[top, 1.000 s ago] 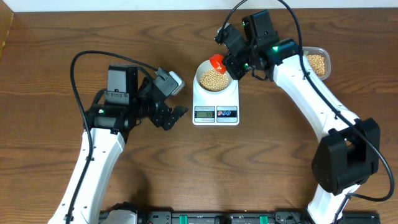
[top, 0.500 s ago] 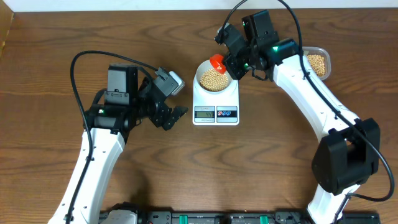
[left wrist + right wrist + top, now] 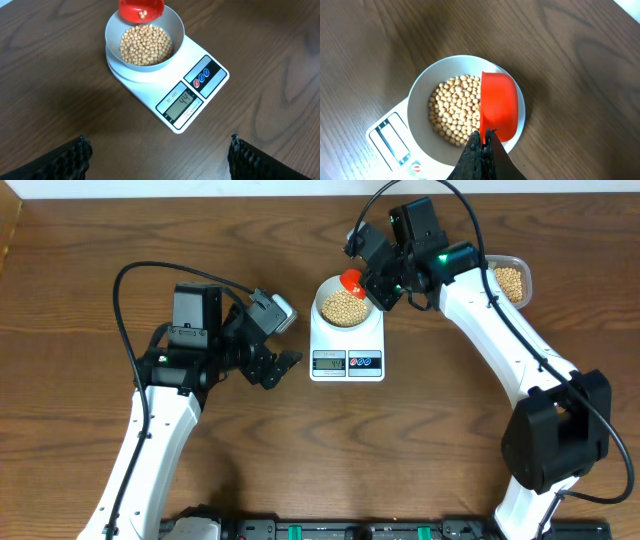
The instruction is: Scoop item into bowl and weigh 50g on scale
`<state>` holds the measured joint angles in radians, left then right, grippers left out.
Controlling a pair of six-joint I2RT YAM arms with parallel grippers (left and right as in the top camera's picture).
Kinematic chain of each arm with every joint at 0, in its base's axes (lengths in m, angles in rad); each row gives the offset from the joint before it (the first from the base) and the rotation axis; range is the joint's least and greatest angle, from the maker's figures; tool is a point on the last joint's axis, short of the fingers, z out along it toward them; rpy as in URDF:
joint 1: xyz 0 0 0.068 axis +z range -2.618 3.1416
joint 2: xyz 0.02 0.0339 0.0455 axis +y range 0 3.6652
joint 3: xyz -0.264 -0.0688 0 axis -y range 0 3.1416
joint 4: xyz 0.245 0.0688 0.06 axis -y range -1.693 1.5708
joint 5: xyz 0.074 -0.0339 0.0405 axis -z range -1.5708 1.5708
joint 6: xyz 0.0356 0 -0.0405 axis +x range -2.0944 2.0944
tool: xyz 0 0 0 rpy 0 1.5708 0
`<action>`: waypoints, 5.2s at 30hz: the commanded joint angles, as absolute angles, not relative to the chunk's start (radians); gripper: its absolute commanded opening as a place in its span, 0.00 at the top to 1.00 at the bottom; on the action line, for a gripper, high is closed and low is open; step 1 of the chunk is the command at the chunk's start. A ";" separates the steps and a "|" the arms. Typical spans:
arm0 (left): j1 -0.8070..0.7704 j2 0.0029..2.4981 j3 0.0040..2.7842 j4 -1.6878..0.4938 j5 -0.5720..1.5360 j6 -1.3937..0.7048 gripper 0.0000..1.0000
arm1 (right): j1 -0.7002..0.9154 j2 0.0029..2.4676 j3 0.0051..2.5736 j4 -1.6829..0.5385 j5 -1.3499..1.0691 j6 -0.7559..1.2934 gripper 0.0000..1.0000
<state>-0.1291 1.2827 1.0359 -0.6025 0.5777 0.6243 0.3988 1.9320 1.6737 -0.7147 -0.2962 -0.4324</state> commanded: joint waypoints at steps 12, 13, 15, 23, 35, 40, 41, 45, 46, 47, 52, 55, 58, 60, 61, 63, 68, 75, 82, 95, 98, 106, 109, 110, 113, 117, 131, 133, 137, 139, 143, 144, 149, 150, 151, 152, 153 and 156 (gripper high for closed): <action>-0.130 1.280 1.029 -0.604 0.591 0.612 0.10 | 0.486 1.866 1.674 -0.733 -0.173 -0.551 0.99; -0.130 1.280 1.029 -0.604 0.591 0.612 0.10 | 0.489 1.866 1.674 -0.733 -0.162 -0.551 0.99; -0.130 1.280 1.029 -0.604 0.591 0.612 0.10 | 0.490 1.866 1.674 -0.733 -0.148 -0.550 0.99; -0.130 1.280 1.029 -0.604 0.591 0.612 0.10 | 0.476 1.861 1.674 -0.720 -0.148 -0.516 0.99; -0.130 1.280 1.029 -0.604 0.591 0.612 0.11 | 0.342 1.804 1.675 -0.654 -0.117 -0.255 0.99; -0.130 1.280 1.029 -0.604 0.591 0.612 0.11 | 0.240 1.805 1.674 -0.677 -0.008 -0.078 0.99; -0.130 1.280 1.029 -0.604 0.591 0.612 0.10 | 0.220 1.805 1.674 -0.691 0.019 -0.052 0.99; -0.130 1.280 1.029 -0.604 0.591 0.612 0.11 | 0.159 1.805 1.674 -0.752 0.098 0.002 0.99; -0.130 1.280 1.029 -0.604 0.591 0.612 0.10 | 0.146 1.805 1.674 -0.771 0.105 0.004 0.99; -0.130 1.280 1.029 -0.604 0.591 0.612 0.10 | 0.135 1.805 1.674 -0.788 0.107 0.004 0.99; -0.130 1.280 1.029 -0.604 0.591 0.612 0.10 | 0.104 1.805 1.673 -0.846 0.107 0.004 0.99; -0.130 1.280 1.029 -0.604 0.591 0.612 0.11 | 0.099 1.805 1.672 -0.858 0.133 0.004 0.99; -0.130 1.280 1.029 -0.604 0.591 0.612 0.11 | 0.098 1.812 1.660 -0.860 0.196 0.007 0.99; -0.130 1.280 1.029 -0.604 0.591 0.612 0.11 | 0.096 1.820 1.645 -0.860 0.204 0.007 0.99; -0.130 1.280 1.029 -0.604 0.591 0.612 0.11 | 0.094 1.823 1.633 -0.858 0.201 0.011 0.99; -0.130 1.280 1.029 -0.604 0.591 0.611 0.10 | 0.091 1.827 1.598 -0.844 0.195 0.030 0.99; -0.130 1.280 1.029 -0.604 0.591 0.612 0.10 | 0.091 1.827 1.556 -0.803 0.145 0.041 0.99; -0.130 1.280 1.029 -0.604 0.591 0.612 0.10 | 0.070 1.827 1.550 -0.760 0.002 0.063 0.99; -0.130 1.280 1.029 -0.604 0.591 0.612 0.11 | 0.008 1.827 1.550 -0.753 -0.116 0.093 0.99; -0.130 1.280 1.029 -0.604 0.591 0.612 0.11 | -0.019 1.828 1.549 -0.775 -0.073 0.019 0.99; -0.130 1.280 1.029 -0.604 0.591 0.612 0.11 | -0.019 1.833 1.536 -0.774 -0.065 -0.002 0.99; -0.130 1.280 1.029 -0.604 0.591 0.612 0.11 | -0.019 1.835 1.495 -0.740 -0.098 0.004 0.99; -0.130 1.280 1.029 -0.604 0.591 0.612 0.10 | -0.019 1.835 1.495 -0.730 -0.150 0.007 0.99; -0.130 1.280 1.029 -0.604 0.591 0.612 0.10 | -0.019 1.835 1.495 -0.725 -0.173 0.016 0.99; -0.130 1.280 1.029 -0.604 0.591 0.612 0.11 | -0.019 1.835 1.495 -0.718 -0.197 0.041 0.99; -0.130 1.280 1.029 -0.604 0.591 0.612 0.10 | -0.019 1.835 1.495 -0.715 -0.202 0.065 0.99; -0.130 1.280 1.029 -0.604 0.591 0.612 0.10 | -0.092 1.835 1.494 -0.710 -0.270 0.113 0.99; -0.130 1.280 1.029 -0.604 0.591 0.612 0.11 | -0.109 1.835 1.494 -0.709 -0.290 0.120 0.99; -0.130 1.280 1.029 -0.604 0.591 0.612 0.11 | -0.142 1.835 1.494 -0.709 -0.333 0.127 0.99; -0.130 1.280 1.029 -0.604 0.591 0.612 0.11 | -0.154 1.835 1.494 -0.710 -0.335 0.126 0.99; -0.130 1.280 1.029 -0.604 0.591 0.612 0.11 | -0.175 1.835 1.494 -0.710 -0.336 0.115 0.99; -0.130 1.280 1.029 -0.604 0.591 0.612 0.11 | -0.176 1.835 1.494 -0.710 -0.336 0.115 0.99; -0.130 1.280 1.029 -0.604 0.591 0.612 0.11 | -0.177 1.835 1.493 -0.709 -0.319 0.097 0.99; -0.130 1.280 1.029 -0.604 0.591 0.612 0.11 | -0.176 1.835 1.493 -0.709 -0.313 0.085 0.99; -0.130 1.280 1.029 -0.604 0.591 0.612 0.10 | -0.176 1.835 1.491 -0.709 -0.307 0.081 0.99; -0.130 1.280 1.029 -0.604 0.591 0.612 0.10 | -0.176 1.835 1.488 -0.709 -0.301 0.081 0.99; -0.130 1.280 1.029 -0.604 0.591 0.612 0.10 | -0.176 1.835 1.484 -0.707 -0.295 0.081 0.99; -0.130 1.280 1.029 -0.604 0.591 0.611 0.11 | -0.176 1.835 1.469 -0.701 -0.294 0.081 0.99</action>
